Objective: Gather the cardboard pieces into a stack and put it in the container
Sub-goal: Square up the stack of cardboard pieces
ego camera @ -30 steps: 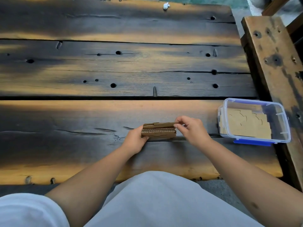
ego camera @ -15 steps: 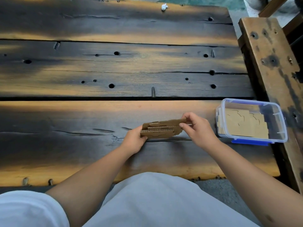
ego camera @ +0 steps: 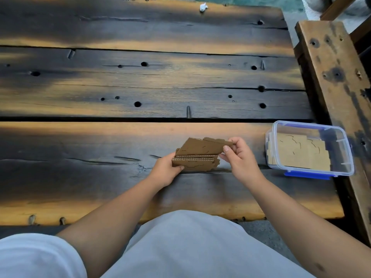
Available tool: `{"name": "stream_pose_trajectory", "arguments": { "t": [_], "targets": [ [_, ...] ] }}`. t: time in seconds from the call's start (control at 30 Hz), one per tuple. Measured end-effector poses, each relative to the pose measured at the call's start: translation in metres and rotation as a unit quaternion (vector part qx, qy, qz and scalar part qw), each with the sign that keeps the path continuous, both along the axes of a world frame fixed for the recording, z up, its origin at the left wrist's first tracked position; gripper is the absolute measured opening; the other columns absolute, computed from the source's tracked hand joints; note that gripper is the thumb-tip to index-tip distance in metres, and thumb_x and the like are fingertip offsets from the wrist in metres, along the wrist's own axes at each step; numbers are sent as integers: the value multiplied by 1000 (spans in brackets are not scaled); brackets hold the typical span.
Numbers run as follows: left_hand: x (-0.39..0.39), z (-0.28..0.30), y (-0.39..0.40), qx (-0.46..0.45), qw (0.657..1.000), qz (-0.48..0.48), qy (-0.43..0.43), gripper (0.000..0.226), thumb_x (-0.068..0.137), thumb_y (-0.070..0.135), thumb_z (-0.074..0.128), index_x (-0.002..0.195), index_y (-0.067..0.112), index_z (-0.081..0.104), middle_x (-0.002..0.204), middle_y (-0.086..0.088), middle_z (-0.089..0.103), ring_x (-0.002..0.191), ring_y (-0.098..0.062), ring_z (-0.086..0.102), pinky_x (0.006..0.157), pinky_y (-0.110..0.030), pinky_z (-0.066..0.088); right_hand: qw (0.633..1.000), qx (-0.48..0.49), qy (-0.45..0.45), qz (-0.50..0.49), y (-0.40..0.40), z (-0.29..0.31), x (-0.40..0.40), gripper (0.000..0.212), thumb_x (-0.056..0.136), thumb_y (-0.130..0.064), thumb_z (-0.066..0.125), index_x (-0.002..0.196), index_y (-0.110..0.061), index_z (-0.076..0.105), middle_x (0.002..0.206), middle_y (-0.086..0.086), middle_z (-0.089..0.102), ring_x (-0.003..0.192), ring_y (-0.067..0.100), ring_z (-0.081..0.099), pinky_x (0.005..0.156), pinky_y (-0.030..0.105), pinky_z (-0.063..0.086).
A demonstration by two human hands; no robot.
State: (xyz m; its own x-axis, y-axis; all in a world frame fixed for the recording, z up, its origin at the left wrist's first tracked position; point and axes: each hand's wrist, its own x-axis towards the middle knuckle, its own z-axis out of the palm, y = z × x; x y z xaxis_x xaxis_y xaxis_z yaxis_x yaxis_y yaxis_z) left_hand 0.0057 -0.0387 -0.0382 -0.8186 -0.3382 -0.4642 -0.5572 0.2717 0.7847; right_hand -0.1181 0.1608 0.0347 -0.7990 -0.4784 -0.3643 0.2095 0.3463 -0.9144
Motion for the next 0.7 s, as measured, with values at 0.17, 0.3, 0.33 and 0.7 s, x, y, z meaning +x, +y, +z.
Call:
{"name": "stream_pose_trajectory", "arguments": {
  "t": [0.17, 0.3, 0.33, 0.7],
  "targets": [
    [-1, -2, 0, 11, 1000, 0, 4, 32, 86, 6, 67, 113, 23, 65, 105, 6, 70, 99, -13, 63, 84, -20, 44, 995, -74, -9, -69, 0, 17, -8, 19, 99, -3, 45, 99, -21, 52, 93, 3, 66, 88, 10, 65, 76, 22, 57],
    [-2, -1, -1, -5, 1000, -14, 10, 31, 86, 6, 67, 113, 22, 66, 106, 5, 71, 98, -12, 62, 84, -21, 43, 983, -127, 3, -132, 2, 35, -24, 20, 99, -3, 46, 101, -22, 52, 65, -17, 61, 66, 0, 61, 65, 22, 59],
    [-2, -1, -2, -11, 1000, -17, 10, 30, 86, 7, 67, 112, 22, 66, 106, 5, 71, 97, -11, 61, 82, -20, 42, 980, -140, 6, -143, 4, 39, -28, 20, 99, -3, 46, 103, -23, 50, 64, -18, 60, 64, 0, 60, 64, 23, 59],
    [-4, -4, -6, -14, 999, -31, 11, 30, 87, 6, 65, 111, 23, 66, 104, 5, 69, 102, -15, 61, 84, -21, 41, 984, -77, -113, -114, 37, -4, 1, 30, 98, -1, 42, 109, -25, 54, 95, 3, 62, 80, 10, 55, 66, 27, 41]
  ]
}}
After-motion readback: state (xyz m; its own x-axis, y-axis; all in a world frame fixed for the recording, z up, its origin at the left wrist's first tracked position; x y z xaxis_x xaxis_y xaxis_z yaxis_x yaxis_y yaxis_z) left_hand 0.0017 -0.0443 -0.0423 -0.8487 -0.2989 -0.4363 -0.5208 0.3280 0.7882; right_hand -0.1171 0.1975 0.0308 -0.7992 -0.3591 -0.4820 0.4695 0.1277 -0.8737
